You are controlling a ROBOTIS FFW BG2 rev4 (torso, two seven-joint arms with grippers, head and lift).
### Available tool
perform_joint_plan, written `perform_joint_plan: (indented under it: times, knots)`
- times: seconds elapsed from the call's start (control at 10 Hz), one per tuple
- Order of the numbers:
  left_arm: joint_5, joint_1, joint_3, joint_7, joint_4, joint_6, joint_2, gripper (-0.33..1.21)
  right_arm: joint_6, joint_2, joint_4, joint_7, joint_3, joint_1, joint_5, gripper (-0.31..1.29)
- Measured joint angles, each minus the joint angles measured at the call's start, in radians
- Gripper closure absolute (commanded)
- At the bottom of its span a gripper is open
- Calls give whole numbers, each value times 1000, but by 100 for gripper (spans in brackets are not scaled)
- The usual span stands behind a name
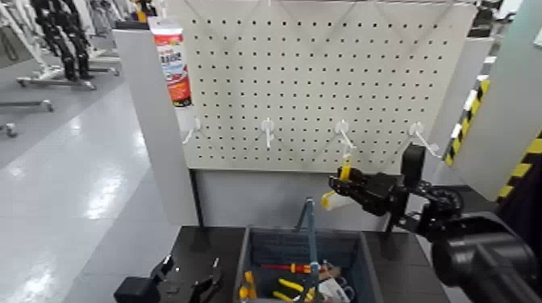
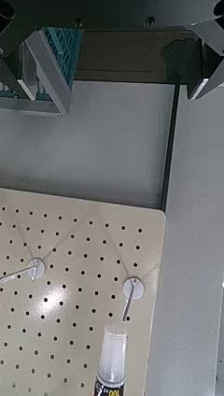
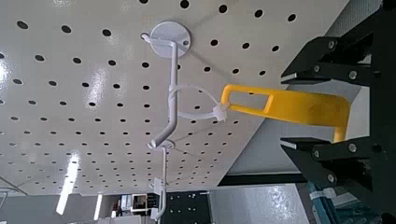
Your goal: Put the yellow roller into the crate.
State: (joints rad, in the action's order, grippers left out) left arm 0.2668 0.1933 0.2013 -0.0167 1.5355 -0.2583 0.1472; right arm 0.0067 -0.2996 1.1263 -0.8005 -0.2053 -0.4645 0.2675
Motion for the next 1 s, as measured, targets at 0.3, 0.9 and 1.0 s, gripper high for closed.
perform_joint_plan:
  times: [0.3, 0.9, 1.0]
  knots:
    - [4, 3, -3, -3, 0, -1, 0, 11, -4, 3, 10, 0, -3, 5, 17, 128]
    - [6, 1, -5, -9, -2, 1, 2, 11, -4, 15, 73, -1, 49, 58, 21, 128]
    - [6, 1, -5, -9, -3, 1, 1, 11, 12, 20, 120, 7, 68, 85, 12, 128]
